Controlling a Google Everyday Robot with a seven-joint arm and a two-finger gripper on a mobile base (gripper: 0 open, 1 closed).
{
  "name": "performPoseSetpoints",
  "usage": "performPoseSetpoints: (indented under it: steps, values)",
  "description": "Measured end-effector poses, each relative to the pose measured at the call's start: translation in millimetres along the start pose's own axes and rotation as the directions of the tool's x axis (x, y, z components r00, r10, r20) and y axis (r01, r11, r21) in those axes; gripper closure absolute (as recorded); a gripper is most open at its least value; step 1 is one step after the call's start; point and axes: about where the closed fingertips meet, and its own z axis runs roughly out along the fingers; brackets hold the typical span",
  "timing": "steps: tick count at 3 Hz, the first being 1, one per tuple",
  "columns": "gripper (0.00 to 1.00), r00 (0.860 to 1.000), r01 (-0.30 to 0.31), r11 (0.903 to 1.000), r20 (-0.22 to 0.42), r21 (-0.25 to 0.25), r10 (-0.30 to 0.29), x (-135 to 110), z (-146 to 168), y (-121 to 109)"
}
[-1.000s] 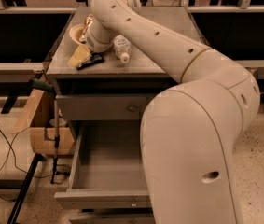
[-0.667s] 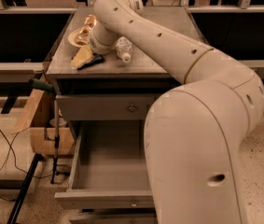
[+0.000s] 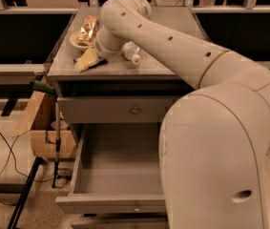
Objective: Place rxbar blueberry into middle drawer
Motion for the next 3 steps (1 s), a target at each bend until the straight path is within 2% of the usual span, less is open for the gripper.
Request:
performPoseSetpoints:
  steps: [3]
  values:
    - [0.0, 1.0, 0.012, 0.9995, 0.019, -0.029, -0.011, -13.6, 11.4, 16.0]
